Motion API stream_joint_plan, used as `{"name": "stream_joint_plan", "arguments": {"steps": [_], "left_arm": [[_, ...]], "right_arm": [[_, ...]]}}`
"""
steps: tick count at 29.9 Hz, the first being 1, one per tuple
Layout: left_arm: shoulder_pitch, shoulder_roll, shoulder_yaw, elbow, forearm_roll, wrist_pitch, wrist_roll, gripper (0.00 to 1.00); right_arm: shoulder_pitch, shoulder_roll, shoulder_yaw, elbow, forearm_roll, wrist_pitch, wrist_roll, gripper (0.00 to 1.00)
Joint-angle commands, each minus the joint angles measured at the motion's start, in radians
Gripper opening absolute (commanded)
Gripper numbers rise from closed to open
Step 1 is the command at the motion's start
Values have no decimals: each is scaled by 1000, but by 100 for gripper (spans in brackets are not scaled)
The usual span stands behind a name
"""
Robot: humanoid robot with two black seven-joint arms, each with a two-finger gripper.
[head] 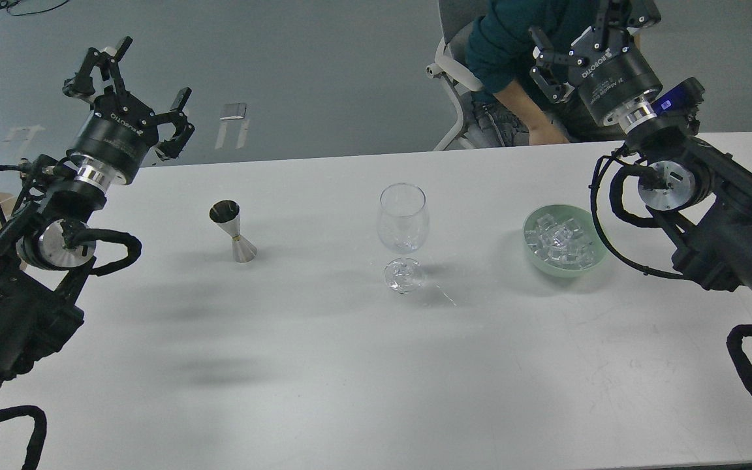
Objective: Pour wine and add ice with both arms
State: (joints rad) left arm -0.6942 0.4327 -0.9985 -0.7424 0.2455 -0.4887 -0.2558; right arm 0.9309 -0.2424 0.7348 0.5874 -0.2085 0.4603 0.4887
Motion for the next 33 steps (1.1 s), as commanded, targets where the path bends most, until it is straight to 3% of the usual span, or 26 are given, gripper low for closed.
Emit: {"name": "stream_joint_plan", "arguments": {"steps": [1,28,33], "left_arm": [[1,-2,0,0,0,0,-2,98],[-16,35,-18,40,-5,0,1,98],[-42,38,-3,92,1,0,6,98]], "right_arm": [[-1,-2,0,0,0,0,0,100],[0,5,5,-8,1,-18,0,100],[8,8,3,-37,1,-15,0,100]]}}
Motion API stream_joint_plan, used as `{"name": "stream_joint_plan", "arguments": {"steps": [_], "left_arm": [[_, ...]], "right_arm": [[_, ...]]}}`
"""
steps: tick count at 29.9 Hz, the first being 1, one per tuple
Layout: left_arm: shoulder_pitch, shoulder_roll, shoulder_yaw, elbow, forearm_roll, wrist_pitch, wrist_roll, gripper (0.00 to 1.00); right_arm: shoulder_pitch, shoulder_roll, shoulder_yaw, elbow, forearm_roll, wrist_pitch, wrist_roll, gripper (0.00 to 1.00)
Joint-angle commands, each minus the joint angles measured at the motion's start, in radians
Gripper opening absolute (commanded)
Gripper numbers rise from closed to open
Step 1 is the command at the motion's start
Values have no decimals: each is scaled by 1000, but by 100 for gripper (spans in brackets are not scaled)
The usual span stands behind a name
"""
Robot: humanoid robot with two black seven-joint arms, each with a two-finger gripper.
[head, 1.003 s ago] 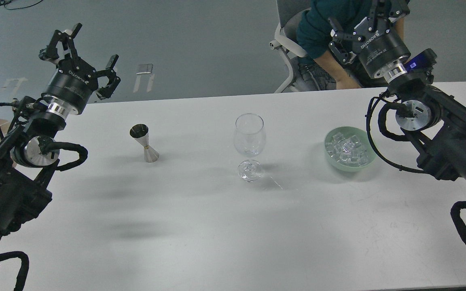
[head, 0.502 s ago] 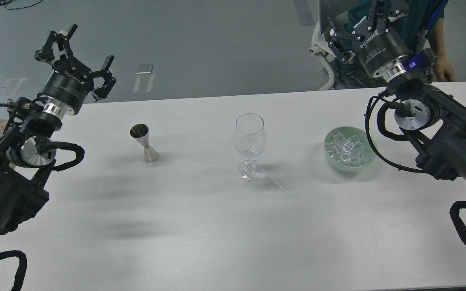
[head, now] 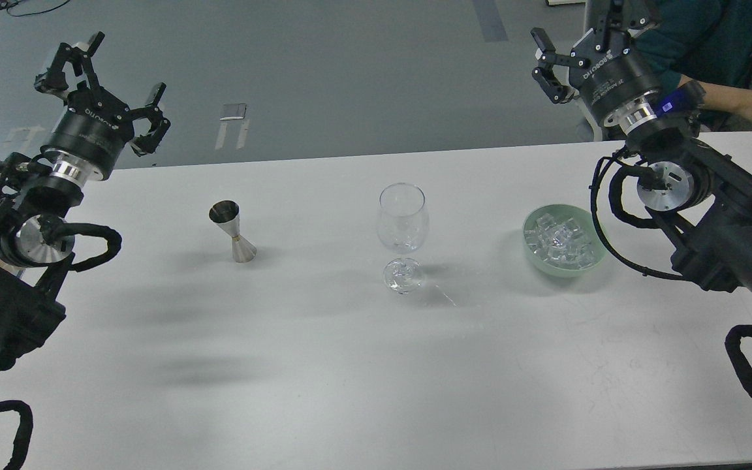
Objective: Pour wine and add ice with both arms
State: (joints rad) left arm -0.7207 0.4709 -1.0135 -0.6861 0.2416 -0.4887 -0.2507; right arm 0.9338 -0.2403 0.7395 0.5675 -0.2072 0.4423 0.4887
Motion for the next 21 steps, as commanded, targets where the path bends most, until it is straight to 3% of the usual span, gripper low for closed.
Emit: {"name": "stream_joint_plan", "arguments": {"steps": [1,18,21], "left_arm": [[-22,-5,13,62,8,0,-1,98],[-23,-15,13,71,16,0,1,98],[-25,-15,13,71,16,0,-2,98]], "right_arm": [[6,7,0,-18,0,1,0,100],[2,9,-12,-3,6,6,-25,100],[6,9,-12,-3,9,4,-59,100]]}}
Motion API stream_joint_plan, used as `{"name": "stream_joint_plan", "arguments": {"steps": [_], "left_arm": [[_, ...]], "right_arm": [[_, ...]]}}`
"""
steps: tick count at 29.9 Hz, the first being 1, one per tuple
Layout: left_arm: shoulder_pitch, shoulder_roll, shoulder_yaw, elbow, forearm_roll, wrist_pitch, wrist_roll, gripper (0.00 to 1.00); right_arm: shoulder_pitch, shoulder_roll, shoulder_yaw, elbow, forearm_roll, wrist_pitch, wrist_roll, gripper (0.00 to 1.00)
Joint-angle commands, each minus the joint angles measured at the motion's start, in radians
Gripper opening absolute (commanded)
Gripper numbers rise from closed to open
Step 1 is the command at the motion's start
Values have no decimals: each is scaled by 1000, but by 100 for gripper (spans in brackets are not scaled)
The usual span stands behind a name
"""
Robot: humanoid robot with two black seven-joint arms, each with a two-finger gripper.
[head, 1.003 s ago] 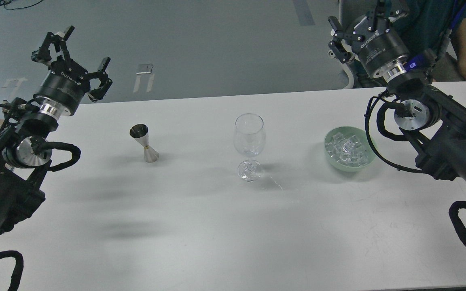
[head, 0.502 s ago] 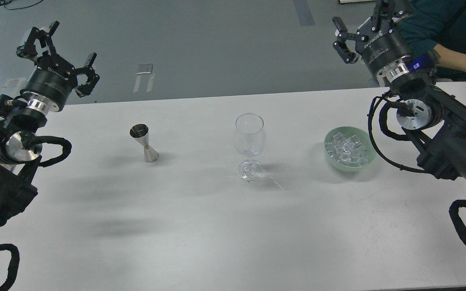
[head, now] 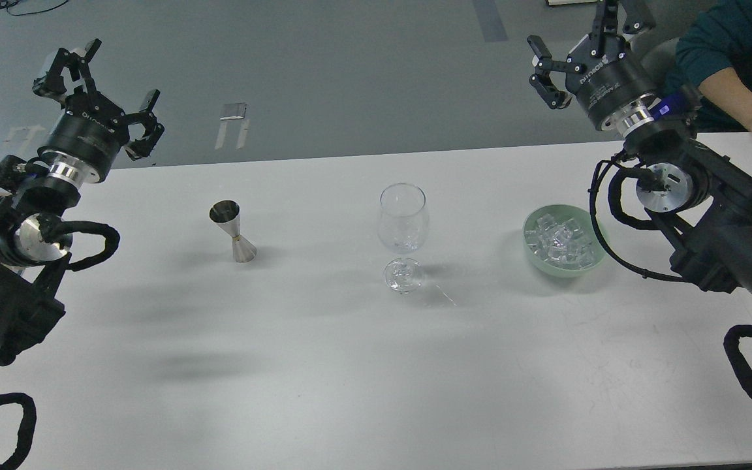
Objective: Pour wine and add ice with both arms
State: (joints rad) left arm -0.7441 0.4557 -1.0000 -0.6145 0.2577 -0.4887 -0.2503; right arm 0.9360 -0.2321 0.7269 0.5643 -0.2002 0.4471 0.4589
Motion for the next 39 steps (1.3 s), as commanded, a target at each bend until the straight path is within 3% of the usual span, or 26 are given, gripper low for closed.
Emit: {"name": "stream_joint_plan", "arguments": {"steps": [1,4,21,29,32,37,39], "left_arm": [[-1,0,1,-1,0,0,-3,98],[0,0,0,-1,0,0,-9,98],[3,-29,24,-8,3,0,3,98],[52,78,14,-169,-18,0,75,91],[136,138,1,-281,-93,0,120,91],[340,241,-54,-483,-352,0,248,93],[428,247,-107,-551,-400,0,269,93]], "right_arm": [[4,0,0,0,4,-1,-41,100],[3,0,3,0,4,-4,-60,100],[-6,0,3,0,2,-5,-57,100],[-5,0,5,-1,2,-5,-55,100],[-6,0,3,-6,1,-5,-54,100],[-9,0,3,-4,1,-19,-52,100],[-13,0,3,-3,1,-21,-52,100]]}}
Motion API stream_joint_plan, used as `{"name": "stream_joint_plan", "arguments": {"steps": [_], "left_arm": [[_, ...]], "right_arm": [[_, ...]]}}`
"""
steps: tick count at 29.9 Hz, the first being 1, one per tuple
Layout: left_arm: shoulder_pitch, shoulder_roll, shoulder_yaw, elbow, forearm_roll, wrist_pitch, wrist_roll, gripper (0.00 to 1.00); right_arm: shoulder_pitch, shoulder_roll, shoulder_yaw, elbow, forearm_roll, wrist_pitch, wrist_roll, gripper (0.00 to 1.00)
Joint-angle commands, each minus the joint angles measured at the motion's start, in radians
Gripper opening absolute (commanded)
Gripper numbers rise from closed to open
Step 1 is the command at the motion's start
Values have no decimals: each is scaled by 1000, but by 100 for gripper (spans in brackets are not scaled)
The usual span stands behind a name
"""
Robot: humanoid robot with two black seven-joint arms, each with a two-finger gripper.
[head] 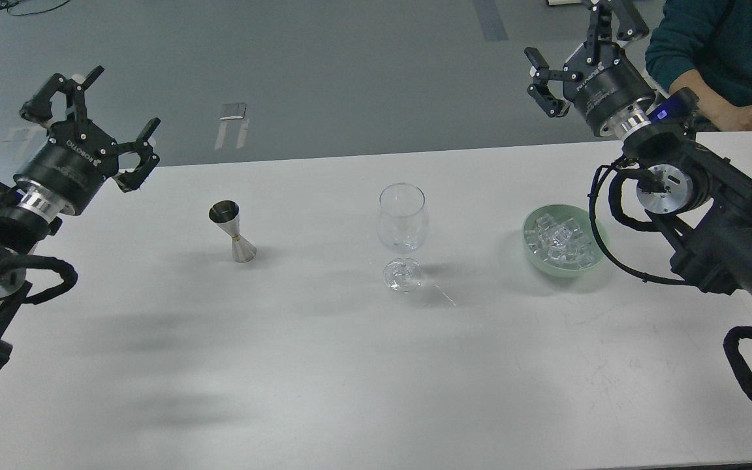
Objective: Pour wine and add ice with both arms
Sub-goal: 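Reach the left gripper to the metal jigger and close on it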
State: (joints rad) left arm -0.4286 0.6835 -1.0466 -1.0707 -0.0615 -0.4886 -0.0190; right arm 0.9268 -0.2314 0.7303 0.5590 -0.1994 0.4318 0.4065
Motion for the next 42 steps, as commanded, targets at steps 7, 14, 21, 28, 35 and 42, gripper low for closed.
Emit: {"name": "stream_joint_plan", "arguments": {"steps": [7,14,21,28,35,42], "left_arm": [[370,-24,-178,-258,-132,0,48,93],[433,-175,-181,-259,-254,76,145,93],[397,-343,-213,-129,-254,133,183,95],[335,-415,-245,9,-251,133,179,95],[300,-447,-240,46,-239,133,183,96],[261,-487,-231,107,-236,128,185,96]], "right_arm": [[-6,0,0,-1,-3,-10,2,100],[-8,0,-3,-7,-5,-11,2,100],[-8,0,-8,-2,-6,-19,2,100],[-9,0,-9,-5,-6,-21,0,100],[-16,0,-9,-7,-9,-30,0,100],[-22,-2,-9,-5,-11,-30,0,100]]}}
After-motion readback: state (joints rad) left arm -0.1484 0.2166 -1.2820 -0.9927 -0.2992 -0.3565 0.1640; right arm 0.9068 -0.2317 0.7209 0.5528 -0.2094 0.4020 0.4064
